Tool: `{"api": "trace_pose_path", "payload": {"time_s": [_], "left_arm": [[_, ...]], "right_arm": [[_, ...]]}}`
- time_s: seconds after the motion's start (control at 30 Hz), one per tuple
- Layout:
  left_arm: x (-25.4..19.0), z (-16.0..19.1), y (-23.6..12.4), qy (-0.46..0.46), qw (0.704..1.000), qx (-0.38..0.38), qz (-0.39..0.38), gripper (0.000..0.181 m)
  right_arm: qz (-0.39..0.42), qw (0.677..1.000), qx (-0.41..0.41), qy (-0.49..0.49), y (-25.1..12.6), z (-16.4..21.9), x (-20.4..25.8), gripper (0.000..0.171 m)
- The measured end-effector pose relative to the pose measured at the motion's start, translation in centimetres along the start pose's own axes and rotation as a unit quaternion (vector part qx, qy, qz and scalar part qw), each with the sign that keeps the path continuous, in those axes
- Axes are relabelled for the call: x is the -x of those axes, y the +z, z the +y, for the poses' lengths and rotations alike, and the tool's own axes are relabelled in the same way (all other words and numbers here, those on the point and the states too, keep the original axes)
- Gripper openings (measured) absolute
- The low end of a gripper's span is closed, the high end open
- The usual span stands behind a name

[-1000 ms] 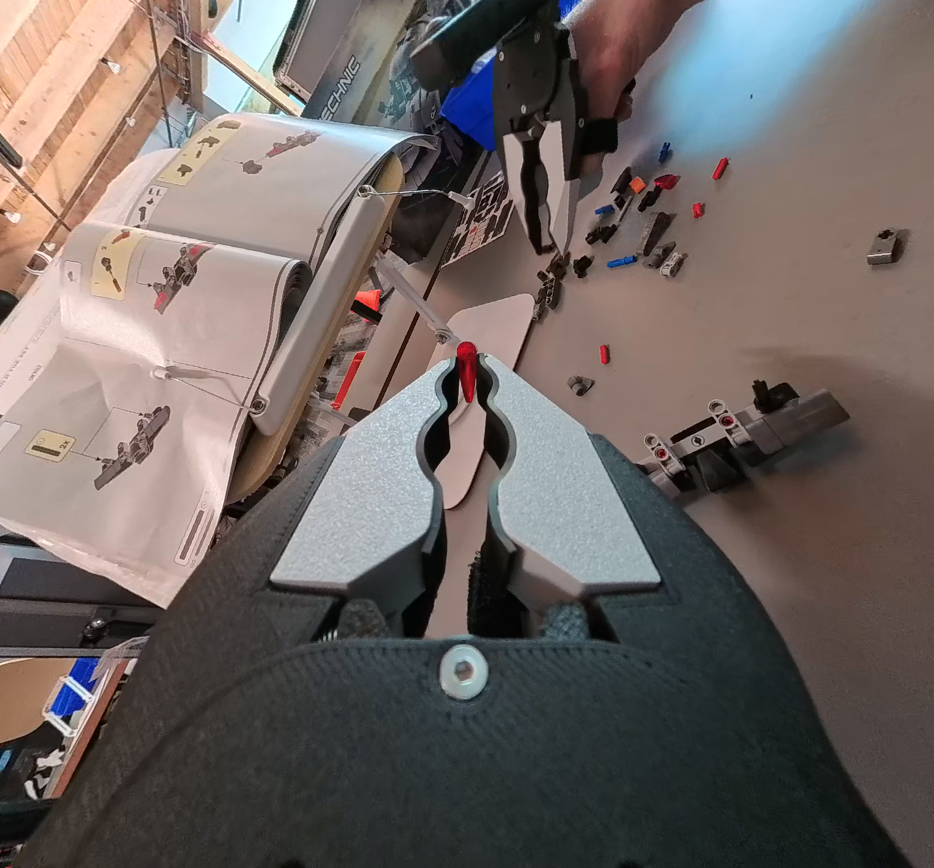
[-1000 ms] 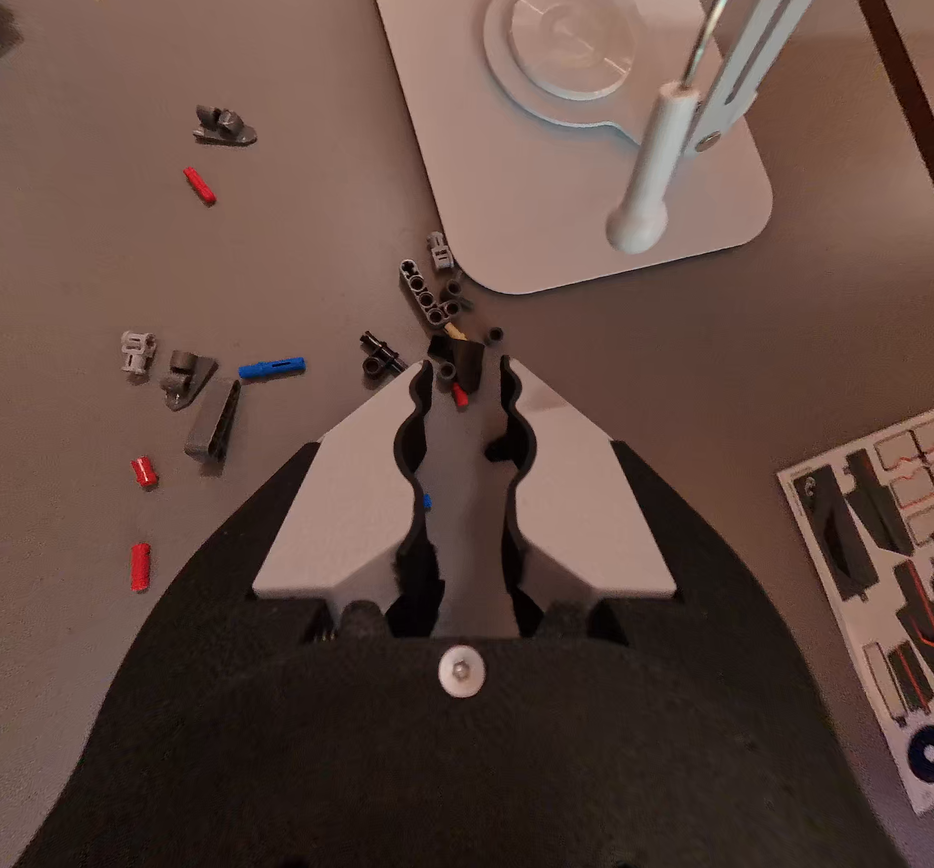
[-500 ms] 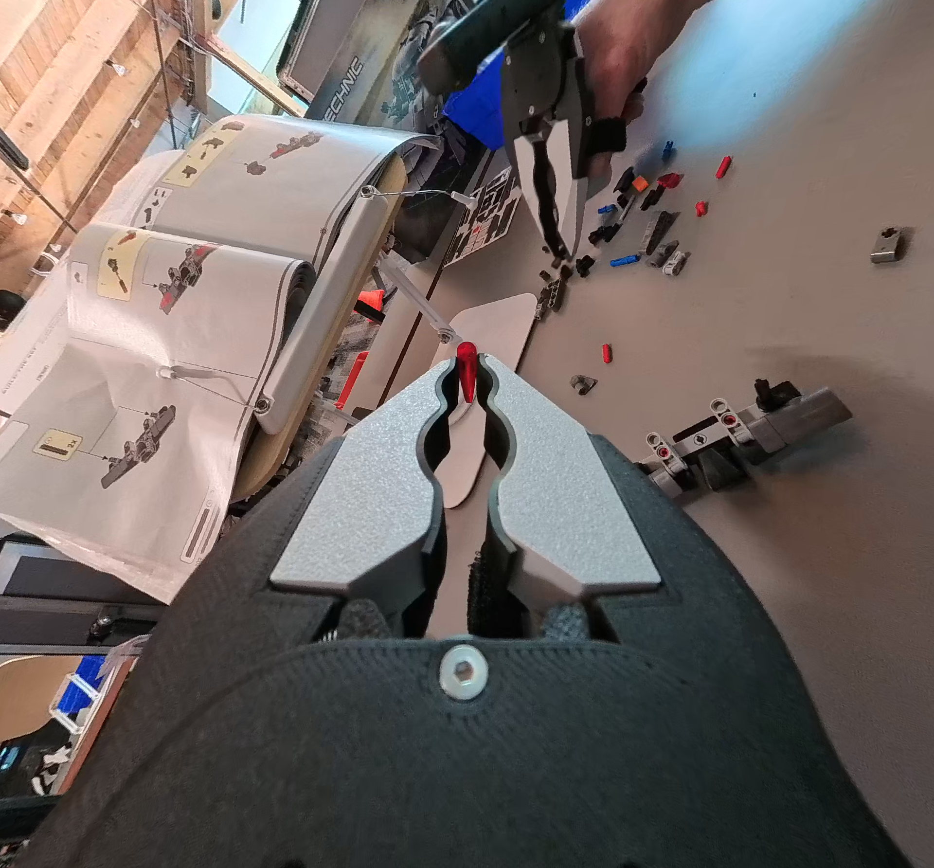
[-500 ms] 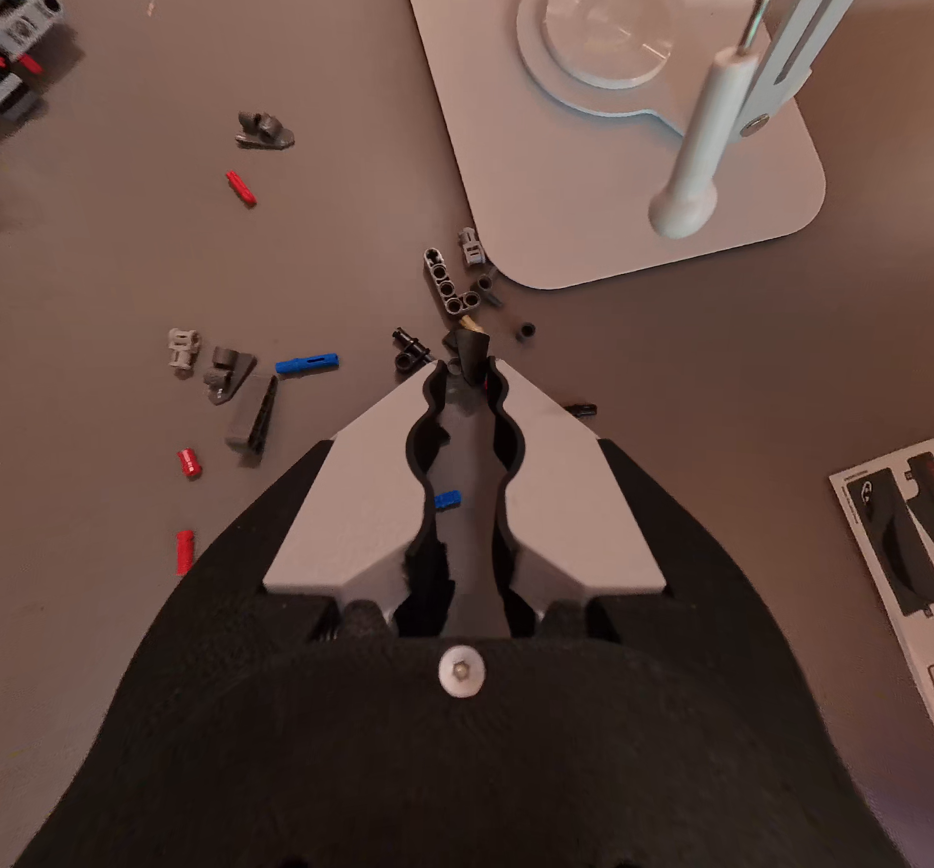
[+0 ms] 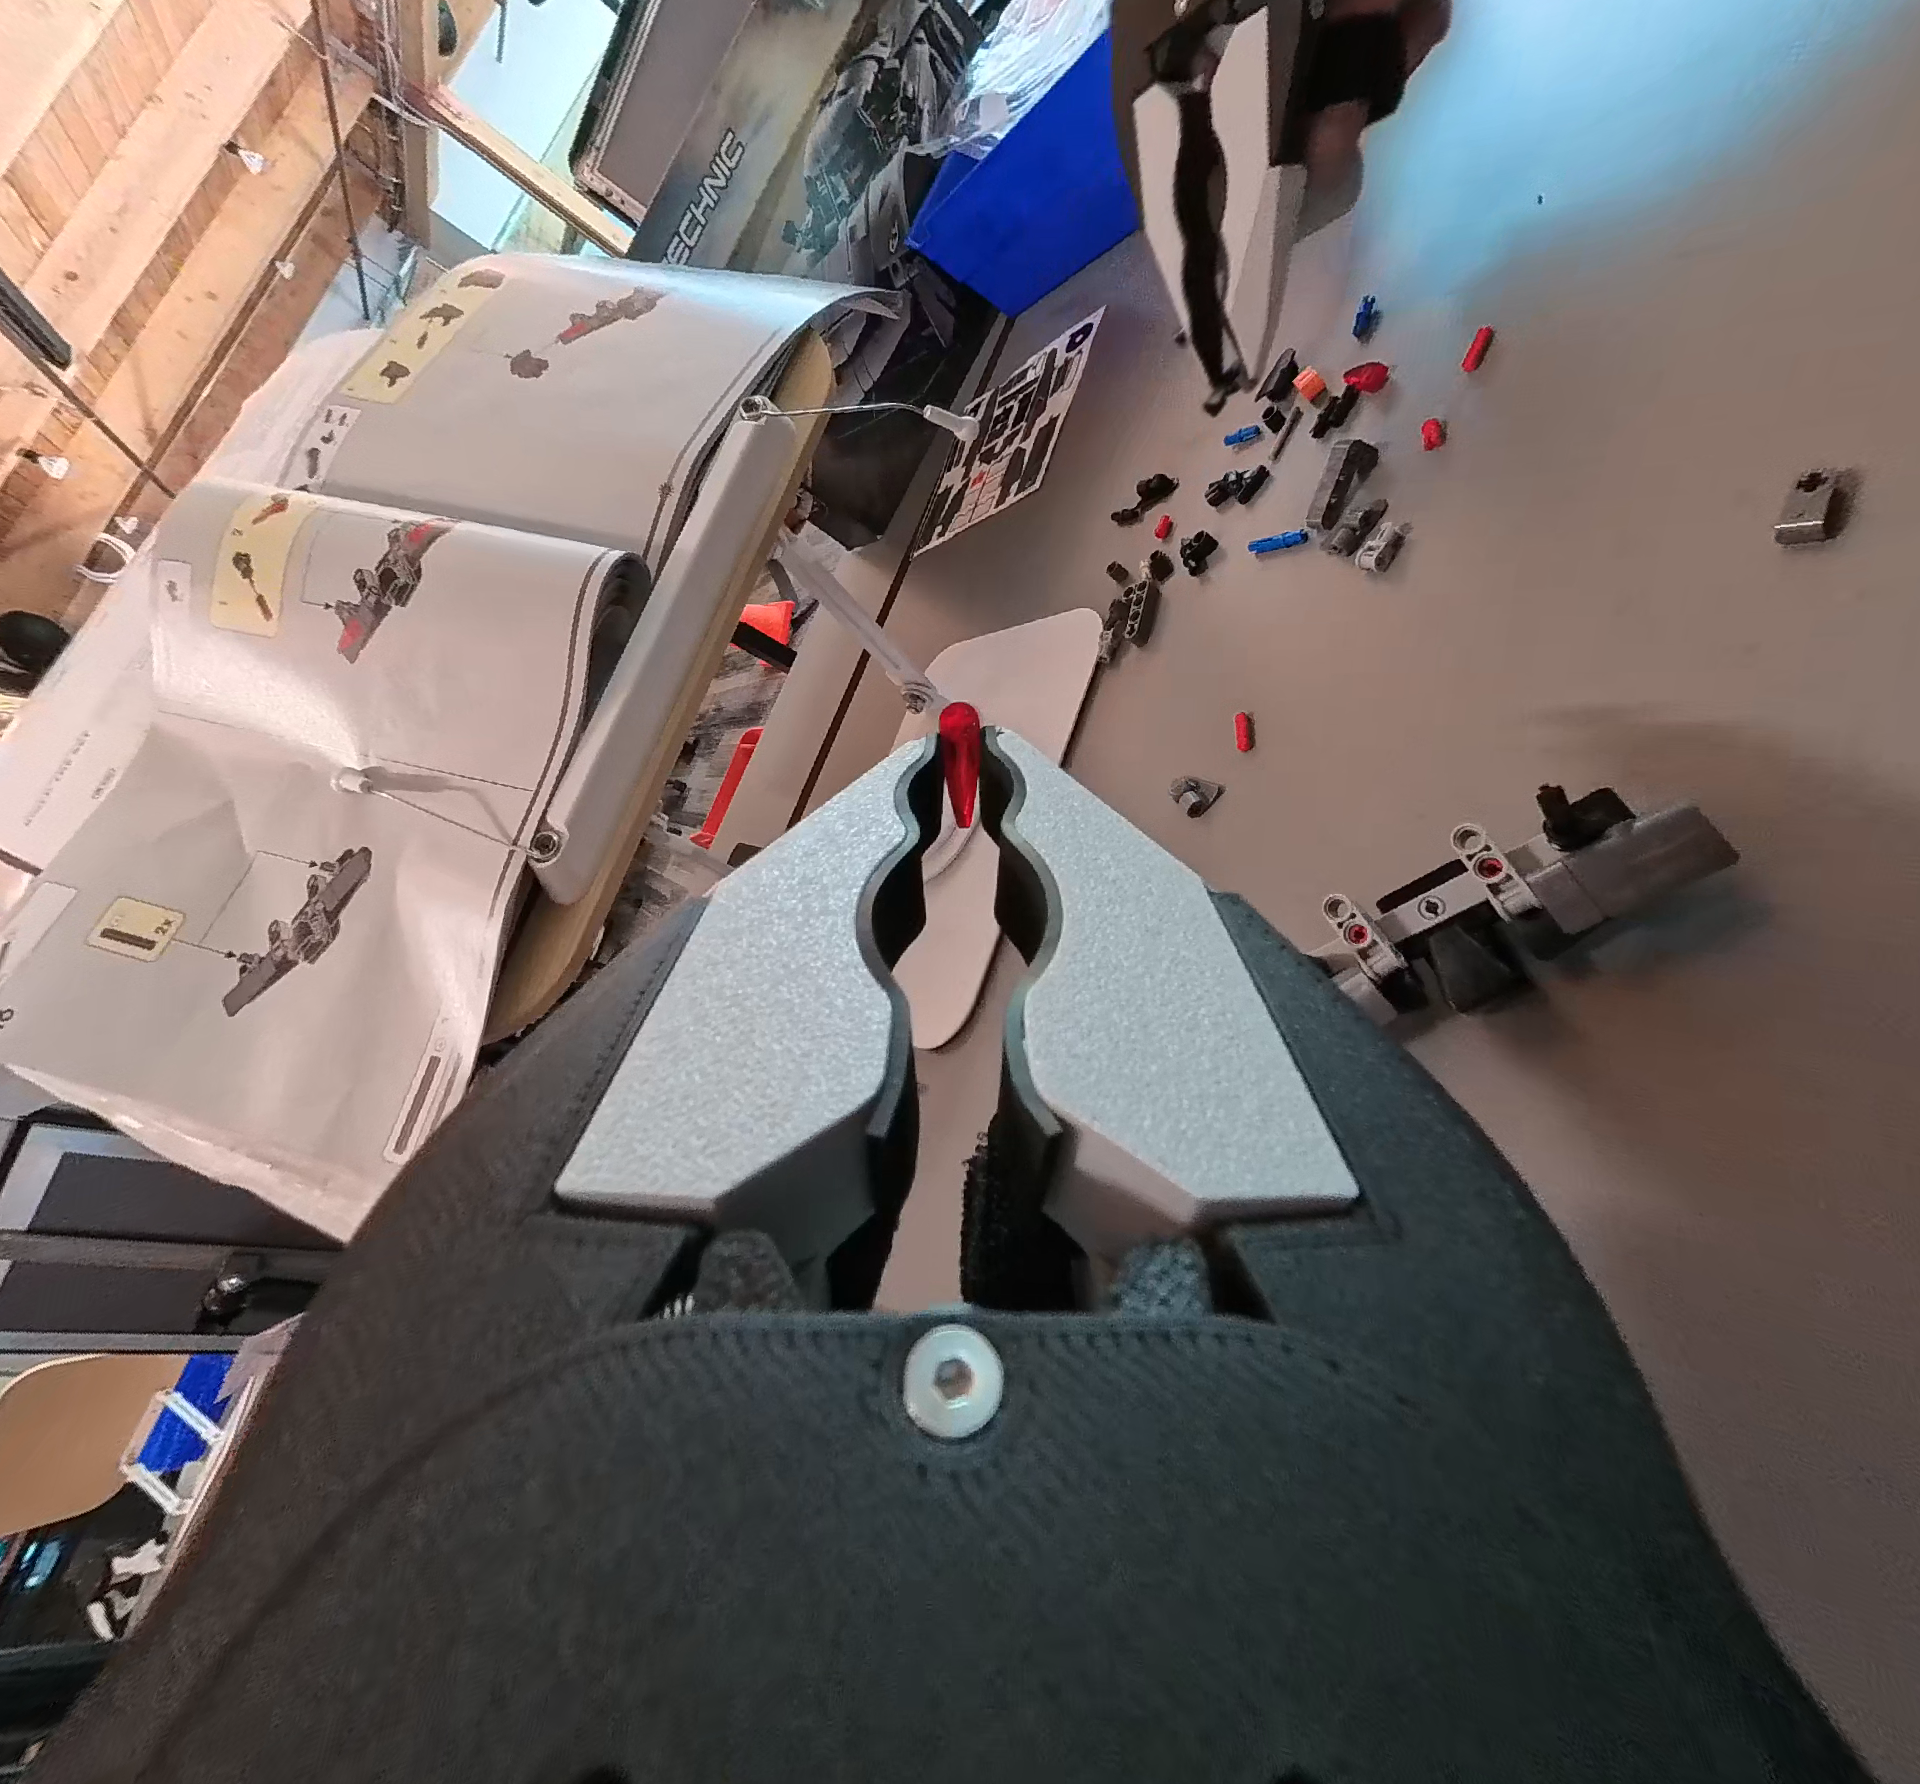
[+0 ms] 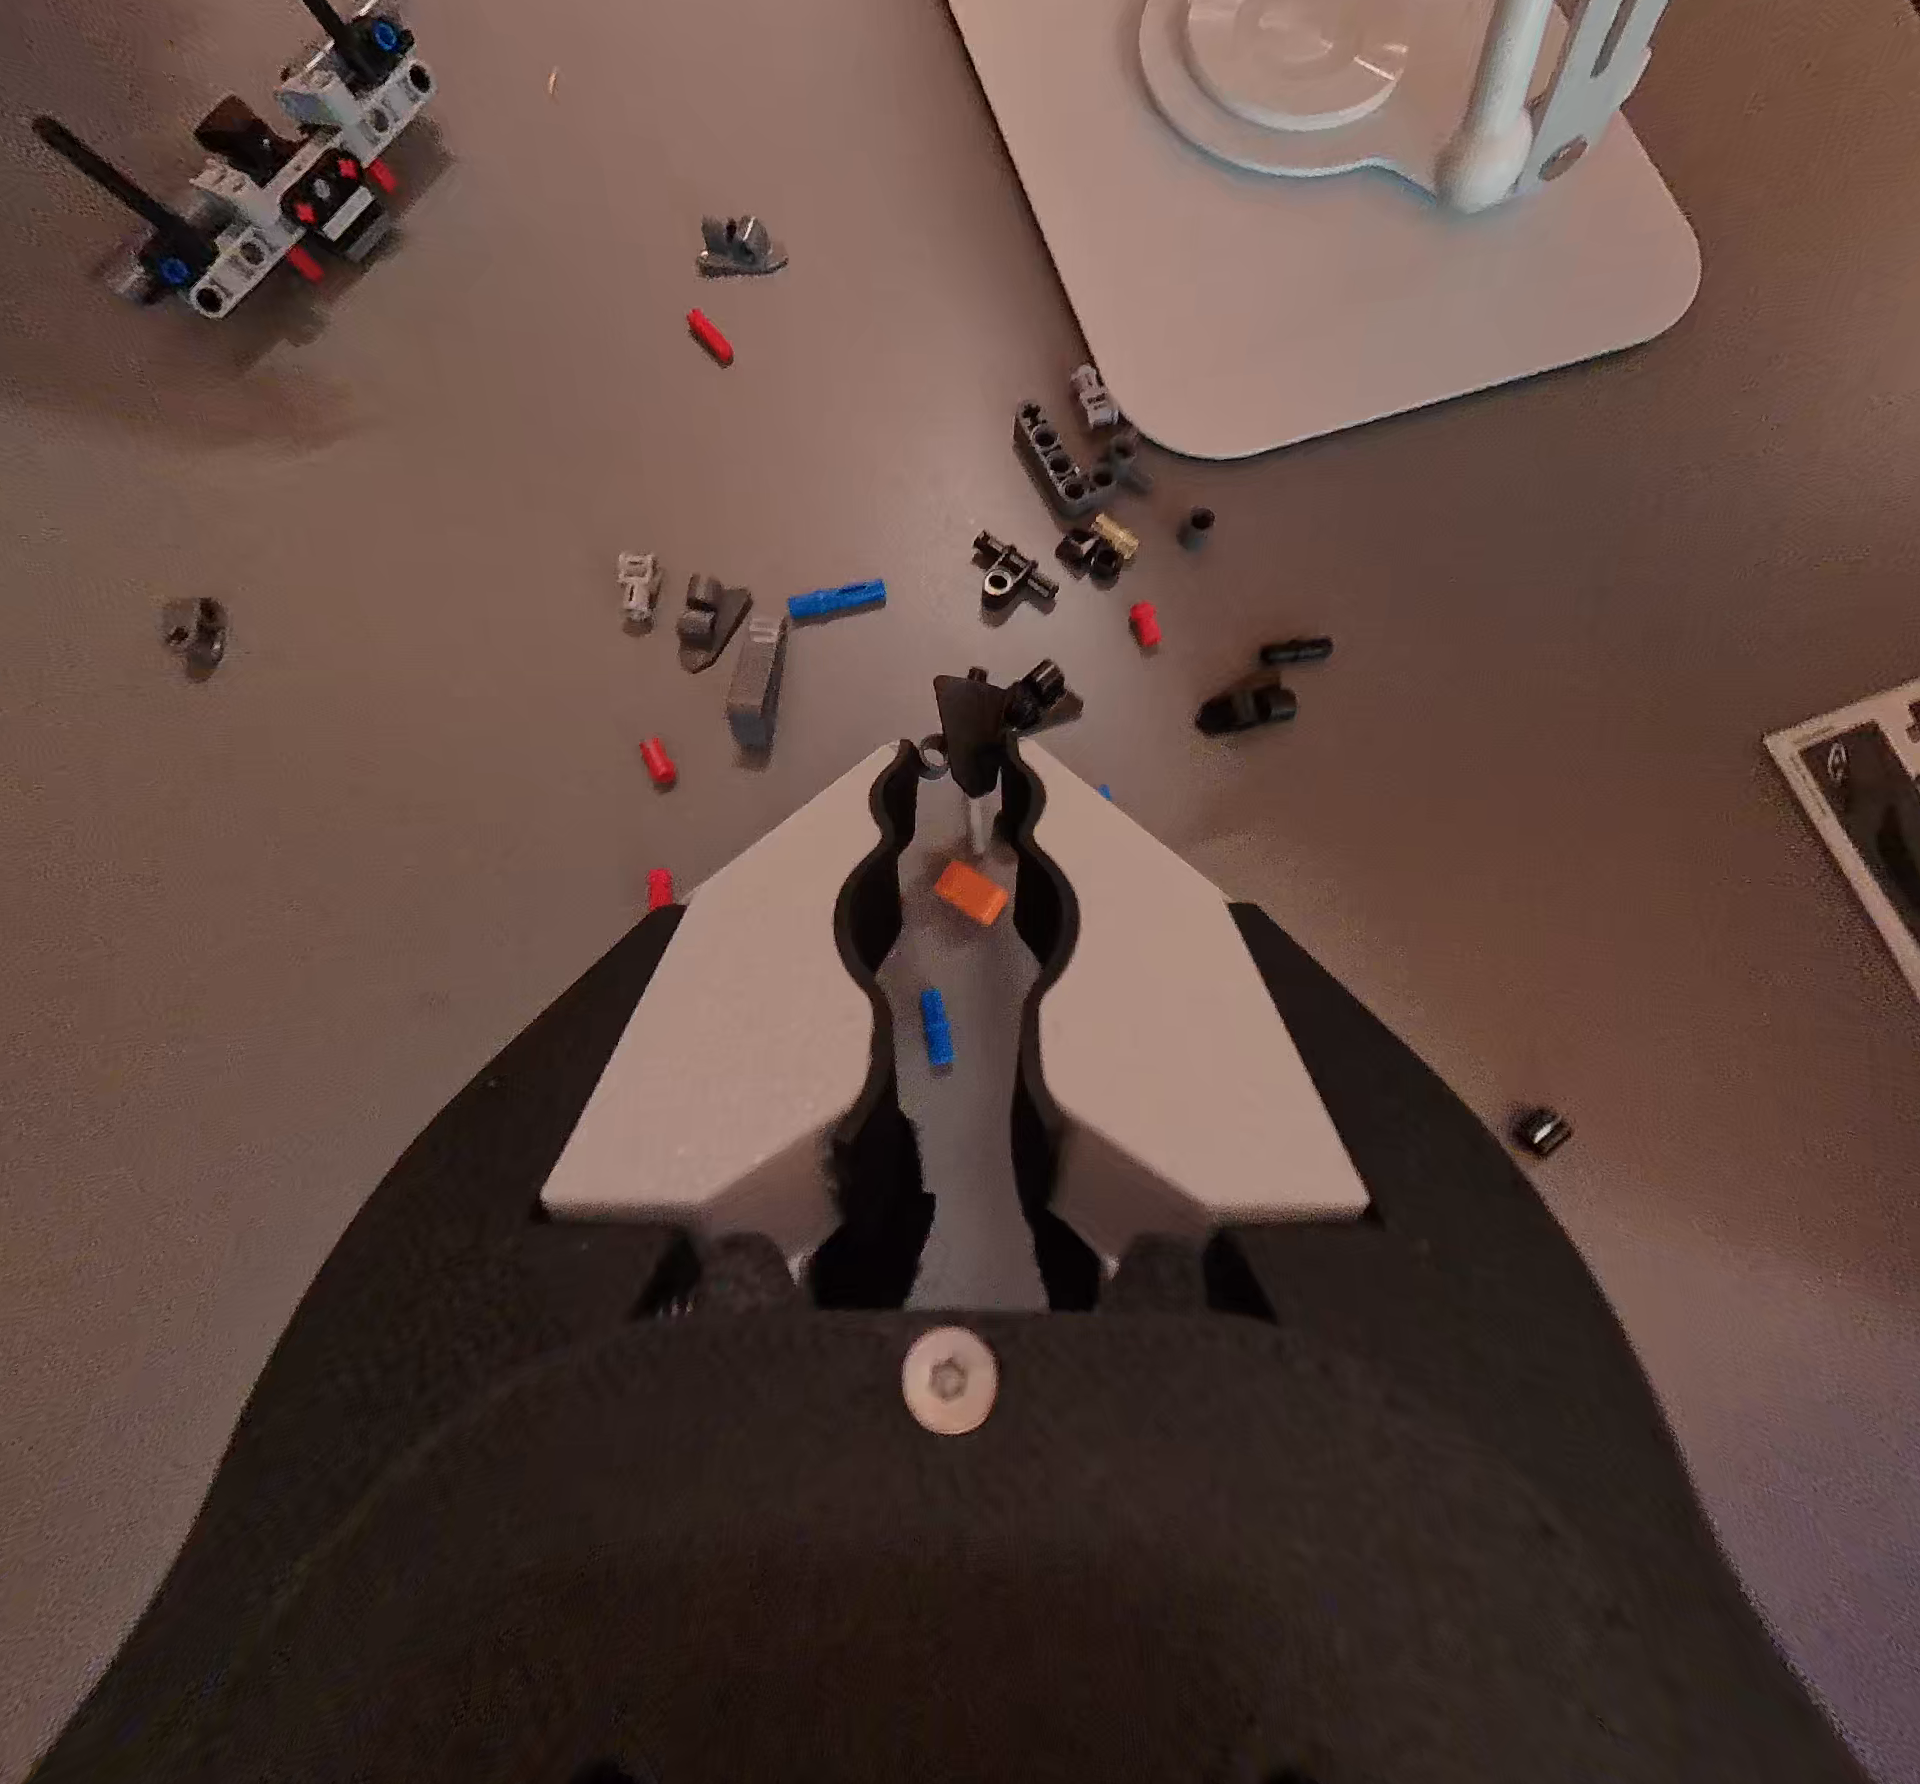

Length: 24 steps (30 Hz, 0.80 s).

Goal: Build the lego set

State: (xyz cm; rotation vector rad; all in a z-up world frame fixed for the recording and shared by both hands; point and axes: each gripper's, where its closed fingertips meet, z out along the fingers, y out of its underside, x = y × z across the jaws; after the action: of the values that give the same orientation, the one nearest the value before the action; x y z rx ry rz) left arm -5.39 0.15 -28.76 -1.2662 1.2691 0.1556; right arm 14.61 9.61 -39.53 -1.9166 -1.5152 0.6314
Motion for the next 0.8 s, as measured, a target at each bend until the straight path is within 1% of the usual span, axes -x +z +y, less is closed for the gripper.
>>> {"api": "trace_pose_path", "payload": {"time_s": [0.13, 0.23, 0.33, 0.4, 0.53, 0.67, 0.8], "left_arm": [[0.1, 0.1, 0.0, -0.004, 1.000, 0.000, -0.001, 0.004], [-0.1, 0.0, 0.1, -0.002, 1.000, -0.002, 0.002, 0.004], [-0.2, -0.1, 0.2, -0.002, 1.000, -0.003, 0.004, 0.004], [-0.2, -0.1, 0.2, -0.004, 1.000, -0.005, 0.005, 0.004], [-0.3, -0.5, 0.3, 0.001, 1.000, -0.008, 0.006, 0.004], [0.1, -0.7, -0.1, 0.003, 1.000, -0.009, -0.001, 0.004], [0.3, -0.7, -0.3, 0.002, 1.000, -0.008, -0.004, 0.004]], "right_arm": [[0.009, 1.000, 0.004, 0.023, -1.5, 1.8, 0.9, 0.013], [0.023, 0.999, 0.026, 0.027, -2.3, 3.7, 1.7, 0.013], [0.036, 0.998, 0.053, 0.029, -2.6, 5.3, 2.2, 0.013], [0.031, 0.998, 0.052, 0.031, -2.5, 5.5, 2.7, 0.014], [0.042, 0.997, 0.051, 0.044, -2.7, 5.7, 2.6, 0.026], [0.056, 0.996, 0.003, 0.063, -4.9, 4.8, 2.3, 0.025], [0.102, 0.990, -0.035, 0.091, -8.2, 4.9, 1.1, 0.022]]}}
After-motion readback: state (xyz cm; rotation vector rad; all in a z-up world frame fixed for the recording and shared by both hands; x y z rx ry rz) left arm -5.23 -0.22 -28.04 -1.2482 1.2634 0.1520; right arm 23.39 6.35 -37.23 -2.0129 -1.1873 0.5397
